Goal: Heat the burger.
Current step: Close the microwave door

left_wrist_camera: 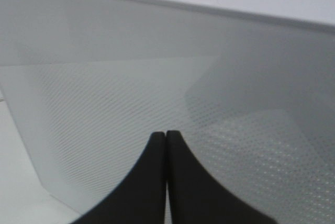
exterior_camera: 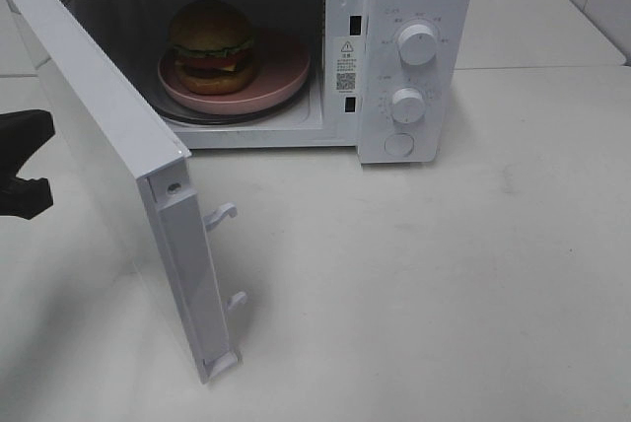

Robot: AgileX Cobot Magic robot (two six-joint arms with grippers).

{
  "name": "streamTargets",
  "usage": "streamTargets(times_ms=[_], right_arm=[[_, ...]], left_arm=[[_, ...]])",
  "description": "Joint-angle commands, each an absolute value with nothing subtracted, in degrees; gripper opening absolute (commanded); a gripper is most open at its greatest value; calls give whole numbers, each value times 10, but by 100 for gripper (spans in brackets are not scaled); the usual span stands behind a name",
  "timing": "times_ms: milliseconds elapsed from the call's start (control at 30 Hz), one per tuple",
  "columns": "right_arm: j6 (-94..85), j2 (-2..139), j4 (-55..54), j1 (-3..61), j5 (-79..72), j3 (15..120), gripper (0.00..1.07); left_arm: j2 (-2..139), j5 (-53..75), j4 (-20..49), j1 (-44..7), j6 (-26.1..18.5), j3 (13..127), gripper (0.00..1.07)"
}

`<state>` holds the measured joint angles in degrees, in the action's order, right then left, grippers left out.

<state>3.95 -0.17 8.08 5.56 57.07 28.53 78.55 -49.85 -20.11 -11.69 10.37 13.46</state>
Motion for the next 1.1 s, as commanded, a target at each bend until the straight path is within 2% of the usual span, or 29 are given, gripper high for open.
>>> streamTargets(times_ms=[33, 233, 400, 467, 500, 533, 600, 667, 700, 767, 867, 933, 1033, 1100], right_arm=[[44, -18, 81, 53, 571, 285, 74], [44, -18, 81, 53, 571, 285, 74], [44, -18, 81, 53, 571, 285, 74], [44, -18, 81, 53, 571, 285, 74], [44, -18, 81, 53, 571, 285, 74], [44, -18, 81, 53, 571, 285, 74], [44, -18, 81, 53, 571, 285, 74], [44, -18, 81, 53, 571, 285, 74], [44, -18, 81, 53, 571, 285, 74], [44, -18, 81, 53, 571, 285, 74], [44, -18, 81, 53, 571, 285, 74], [44, -18, 81, 53, 571, 285, 74], [44, -18, 81, 53, 571, 285, 74], [44, -18, 81, 53, 571, 285, 74]], left_arm=[[798, -512, -201, -134, 104, 146, 0], [828, -528, -172, -175, 103, 164, 0], [851, -528, -108, -218, 84, 191, 0], [867, -527, -59, -252, 50, 211, 0], [867, -527, -59, -252, 50, 211, 0], [880, -527, -19, -274, 29, 226, 0], [888, -527, 0, -283, 20, 232, 0], [909, -527, 59, -316, -5, 252, 0], [909, -527, 59, -316, -5, 252, 0], [939, -525, 138, -351, -41, 283, 0], [947, -524, 152, -358, -50, 293, 0], [978, -522, 215, -390, -87, 335, 0], [984, -521, 229, -395, -97, 345, 0], [1017, -512, 291, -419, -141, 399, 0]])
